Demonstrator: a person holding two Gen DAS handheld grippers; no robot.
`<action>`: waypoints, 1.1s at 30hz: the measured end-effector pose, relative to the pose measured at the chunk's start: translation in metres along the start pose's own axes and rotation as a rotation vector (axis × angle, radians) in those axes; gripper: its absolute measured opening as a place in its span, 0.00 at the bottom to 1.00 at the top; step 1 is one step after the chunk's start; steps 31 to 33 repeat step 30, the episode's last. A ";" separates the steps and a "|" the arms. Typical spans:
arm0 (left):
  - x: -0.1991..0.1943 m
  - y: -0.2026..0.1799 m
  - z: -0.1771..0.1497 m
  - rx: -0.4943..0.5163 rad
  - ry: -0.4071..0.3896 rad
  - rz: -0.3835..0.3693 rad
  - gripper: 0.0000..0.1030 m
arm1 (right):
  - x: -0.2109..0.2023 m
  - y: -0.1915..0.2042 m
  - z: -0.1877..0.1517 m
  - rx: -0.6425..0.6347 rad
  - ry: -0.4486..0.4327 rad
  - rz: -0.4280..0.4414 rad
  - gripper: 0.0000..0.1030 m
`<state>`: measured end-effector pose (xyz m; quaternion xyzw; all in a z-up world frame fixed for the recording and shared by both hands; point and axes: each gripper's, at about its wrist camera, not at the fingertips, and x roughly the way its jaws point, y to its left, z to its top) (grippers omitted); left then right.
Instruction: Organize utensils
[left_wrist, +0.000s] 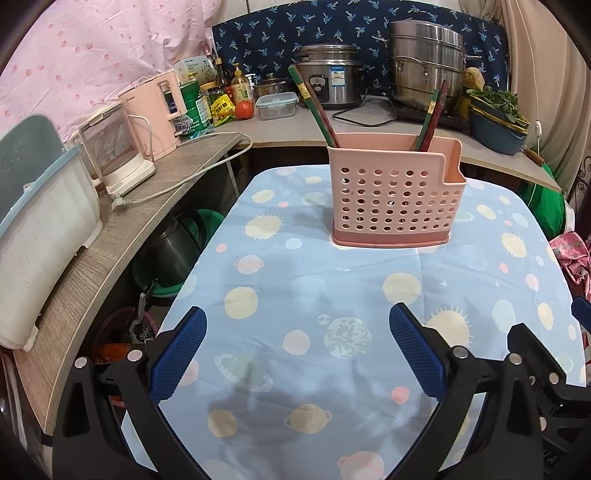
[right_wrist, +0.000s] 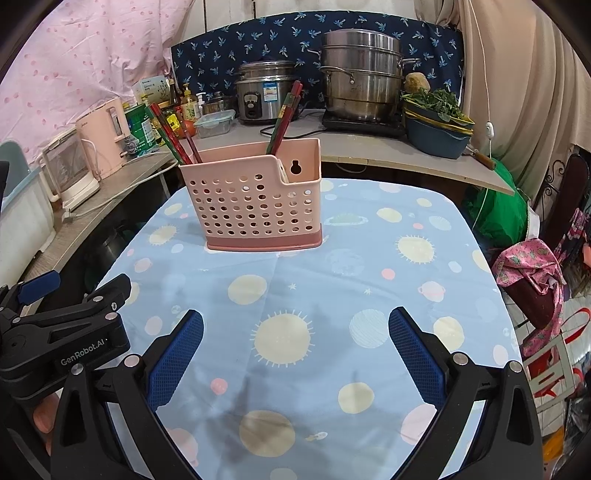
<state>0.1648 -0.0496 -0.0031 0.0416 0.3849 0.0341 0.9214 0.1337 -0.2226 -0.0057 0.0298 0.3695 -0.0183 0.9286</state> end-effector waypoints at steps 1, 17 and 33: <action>0.001 0.000 0.000 -0.002 0.002 0.000 0.92 | 0.000 0.000 0.000 0.000 0.000 0.001 0.94; 0.005 -0.002 0.000 -0.004 0.012 -0.009 0.92 | 0.004 0.000 0.000 0.003 0.007 -0.001 0.94; 0.005 -0.004 -0.002 -0.014 0.006 -0.004 0.92 | 0.005 0.001 -0.002 0.005 0.009 -0.001 0.94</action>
